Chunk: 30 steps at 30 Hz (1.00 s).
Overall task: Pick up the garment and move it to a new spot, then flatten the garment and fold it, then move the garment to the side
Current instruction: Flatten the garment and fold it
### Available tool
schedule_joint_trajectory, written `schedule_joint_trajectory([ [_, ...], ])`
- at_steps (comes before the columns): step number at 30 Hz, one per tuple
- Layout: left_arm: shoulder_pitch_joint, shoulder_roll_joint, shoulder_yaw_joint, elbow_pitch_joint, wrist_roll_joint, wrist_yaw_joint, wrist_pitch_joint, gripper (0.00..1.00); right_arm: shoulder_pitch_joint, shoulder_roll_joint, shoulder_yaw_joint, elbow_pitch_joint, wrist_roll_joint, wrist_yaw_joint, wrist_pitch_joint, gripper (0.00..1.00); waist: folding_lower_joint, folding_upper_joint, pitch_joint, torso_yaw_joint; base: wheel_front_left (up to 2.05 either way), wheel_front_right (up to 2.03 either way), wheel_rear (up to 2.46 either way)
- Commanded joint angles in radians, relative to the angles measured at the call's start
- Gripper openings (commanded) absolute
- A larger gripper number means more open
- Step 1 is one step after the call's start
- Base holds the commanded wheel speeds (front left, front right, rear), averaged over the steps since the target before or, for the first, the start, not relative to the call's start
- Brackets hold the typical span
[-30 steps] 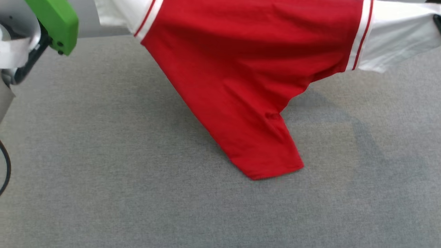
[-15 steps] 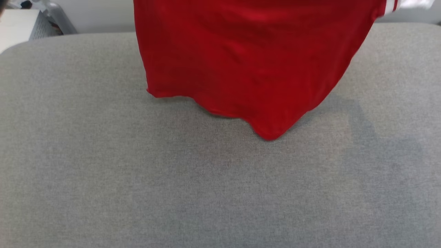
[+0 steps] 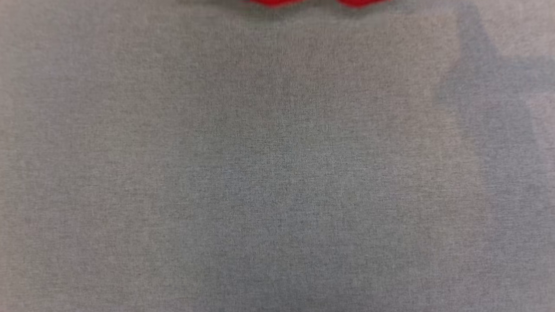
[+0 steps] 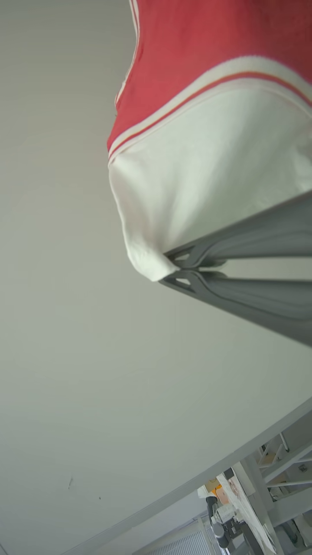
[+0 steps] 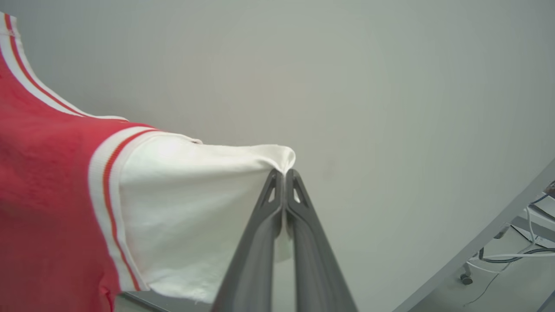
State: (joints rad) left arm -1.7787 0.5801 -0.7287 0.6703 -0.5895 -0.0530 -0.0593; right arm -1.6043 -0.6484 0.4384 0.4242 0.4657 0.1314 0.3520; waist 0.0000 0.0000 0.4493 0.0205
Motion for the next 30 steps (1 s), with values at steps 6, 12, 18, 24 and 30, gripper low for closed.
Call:
schedule_joint_trajectory([
  [6,-0.052,-0.032,-0.009,0.092,0.024,-0.004,-0.055,0.00,-0.112,0.049,0.063,0.144,-0.016,-0.001,-0.084,0.00,0.0000,0.0000,0.103,0.000,0.00,0.00,0.00],
  [12,0.017,-0.054,-0.029,0.148,0.013,-0.021,-0.104,0.00,-0.067,0.070,0.133,0.239,0.032,-0.001,-0.164,0.00,0.0000,0.0000,0.092,0.002,0.00,0.00,0.00],
  [18,0.162,-0.055,-0.040,0.165,-0.017,-0.032,-0.157,0.00,0.071,0.084,0.195,0.275,0.099,-0.001,-0.233,0.00,0.0000,0.0000,0.035,-0.004,0.00,0.00,0.00],
  [24,0.373,-0.034,-0.038,0.120,-0.050,-0.022,-0.191,0.00,0.256,0.069,0.266,0.233,0.164,-0.001,-0.283,0.00,0.0000,0.0000,-0.040,-0.005,0.00,0.00,0.00],
  [30,0.637,-0.011,-0.033,0.027,-0.083,0.012,-0.200,0.00,0.491,0.043,0.323,0.163,0.249,-0.001,-0.332,0.00,0.0000,0.0000,-0.122,-0.005,0.00,0.00,0.00],
])
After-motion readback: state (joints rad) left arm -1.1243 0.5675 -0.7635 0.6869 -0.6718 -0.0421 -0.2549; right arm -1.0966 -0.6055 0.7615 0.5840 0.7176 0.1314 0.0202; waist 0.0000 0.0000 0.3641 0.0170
